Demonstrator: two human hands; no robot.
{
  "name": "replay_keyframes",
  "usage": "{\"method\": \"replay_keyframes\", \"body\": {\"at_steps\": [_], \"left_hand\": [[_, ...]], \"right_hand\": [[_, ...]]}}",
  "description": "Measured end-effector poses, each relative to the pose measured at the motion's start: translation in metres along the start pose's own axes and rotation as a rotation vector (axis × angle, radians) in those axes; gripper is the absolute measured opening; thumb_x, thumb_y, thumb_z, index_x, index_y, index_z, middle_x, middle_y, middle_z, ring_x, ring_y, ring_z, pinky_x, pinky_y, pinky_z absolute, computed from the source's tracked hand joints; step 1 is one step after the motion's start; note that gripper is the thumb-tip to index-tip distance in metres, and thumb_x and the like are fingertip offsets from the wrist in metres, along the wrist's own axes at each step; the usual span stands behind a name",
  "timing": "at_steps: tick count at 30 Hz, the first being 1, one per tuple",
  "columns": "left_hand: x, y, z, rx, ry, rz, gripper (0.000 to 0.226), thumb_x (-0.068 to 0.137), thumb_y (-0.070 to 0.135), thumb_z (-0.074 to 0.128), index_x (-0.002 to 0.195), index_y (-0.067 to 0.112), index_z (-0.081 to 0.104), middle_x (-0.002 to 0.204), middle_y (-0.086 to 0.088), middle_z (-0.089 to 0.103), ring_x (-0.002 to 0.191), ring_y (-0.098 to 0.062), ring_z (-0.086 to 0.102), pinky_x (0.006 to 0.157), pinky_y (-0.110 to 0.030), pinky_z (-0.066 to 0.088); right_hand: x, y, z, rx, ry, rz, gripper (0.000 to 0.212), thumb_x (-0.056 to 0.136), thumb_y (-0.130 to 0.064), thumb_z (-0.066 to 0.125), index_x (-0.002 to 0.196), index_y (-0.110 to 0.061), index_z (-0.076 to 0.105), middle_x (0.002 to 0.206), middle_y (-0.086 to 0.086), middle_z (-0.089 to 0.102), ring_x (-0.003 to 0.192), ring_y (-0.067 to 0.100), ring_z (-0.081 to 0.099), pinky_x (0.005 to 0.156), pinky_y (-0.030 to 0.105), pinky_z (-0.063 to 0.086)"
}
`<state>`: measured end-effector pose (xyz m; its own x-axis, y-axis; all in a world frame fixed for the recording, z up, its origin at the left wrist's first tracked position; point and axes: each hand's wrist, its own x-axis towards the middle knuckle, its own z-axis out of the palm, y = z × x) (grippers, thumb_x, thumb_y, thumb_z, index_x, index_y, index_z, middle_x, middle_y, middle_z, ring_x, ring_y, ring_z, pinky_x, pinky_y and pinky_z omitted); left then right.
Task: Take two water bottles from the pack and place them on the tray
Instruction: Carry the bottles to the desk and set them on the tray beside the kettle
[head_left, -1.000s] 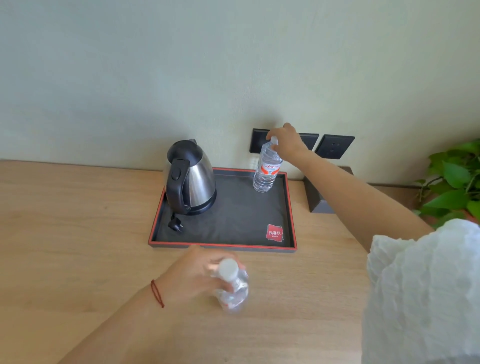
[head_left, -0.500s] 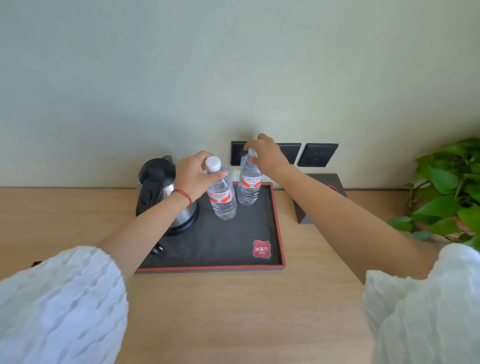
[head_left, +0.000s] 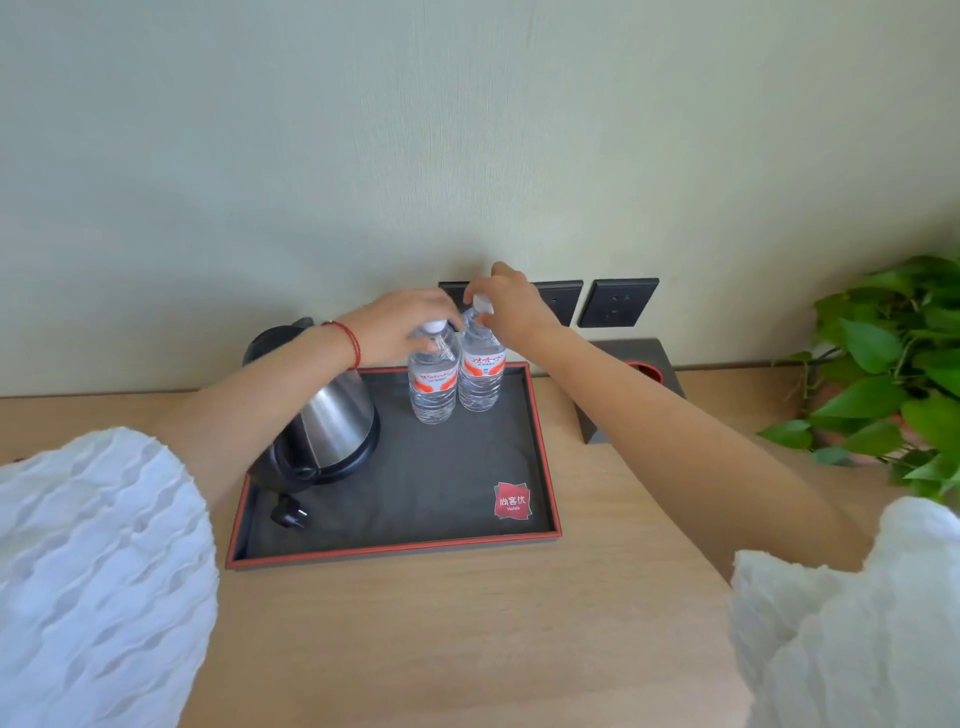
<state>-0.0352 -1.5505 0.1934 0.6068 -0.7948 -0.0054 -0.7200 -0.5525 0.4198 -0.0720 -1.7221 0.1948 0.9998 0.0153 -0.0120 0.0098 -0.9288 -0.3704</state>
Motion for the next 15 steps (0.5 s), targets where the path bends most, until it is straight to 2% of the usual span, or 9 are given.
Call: {"method": "replay_keyframes", "body": {"at_steps": [3, 7, 11, 15], "left_hand": [[0.004, -0.007, -0.015, 0.149, -0.058, 0.049, 0.031, 0.080, -0.010, 0.059, 0.106, 0.005, 0.067, 0.109, -0.017, 0.063, 0.099, -0.033, 0.059, 0.083, -0.037, 0.046], [0.007, -0.009, -0.014, 0.226, 0.037, -0.029, 0.022, 0.085, 0.007, 0.063, 0.106, 0.003, 0.065, 0.104, -0.022, 0.058, 0.093, -0.035, 0.057, 0.076, -0.038, 0.043], [0.016, 0.001, -0.001, 0.206, 0.166, -0.179, 0.030, 0.084, 0.025, 0.065, 0.099, 0.000, 0.062, 0.101, -0.024, 0.057, 0.092, -0.038, 0.057, 0.072, -0.041, 0.043], [0.022, 0.005, 0.014, 0.139, 0.393, -0.489, 0.032, 0.078, 0.028, 0.067, 0.088, -0.002, 0.061, 0.098, -0.025, 0.065, 0.090, -0.041, 0.060, 0.066, -0.039, 0.043]], "right_hand": [[-0.002, 0.000, 0.001, -0.002, 0.016, 0.000, 0.029, 0.089, -0.002, 0.057, 0.117, -0.008, 0.061, 0.117, 0.020, 0.049, 0.103, 0.038, 0.054, 0.084, 0.041, 0.047], [-0.004, 0.000, 0.001, 0.001, 0.024, 0.002, 0.029, 0.089, -0.001, 0.056, 0.117, -0.008, 0.061, 0.117, 0.021, 0.049, 0.102, 0.038, 0.054, 0.082, 0.040, 0.047], [-0.004, -0.001, 0.001, 0.002, 0.018, 0.007, 0.029, 0.089, -0.001, 0.056, 0.116, -0.008, 0.061, 0.117, 0.020, 0.049, 0.101, 0.039, 0.055, 0.084, 0.043, 0.049], [-0.005, -0.003, 0.001, 0.006, 0.018, 0.007, 0.030, 0.088, 0.000, 0.056, 0.117, -0.008, 0.061, 0.117, 0.021, 0.048, 0.102, 0.039, 0.054, 0.083, 0.042, 0.048]]}}
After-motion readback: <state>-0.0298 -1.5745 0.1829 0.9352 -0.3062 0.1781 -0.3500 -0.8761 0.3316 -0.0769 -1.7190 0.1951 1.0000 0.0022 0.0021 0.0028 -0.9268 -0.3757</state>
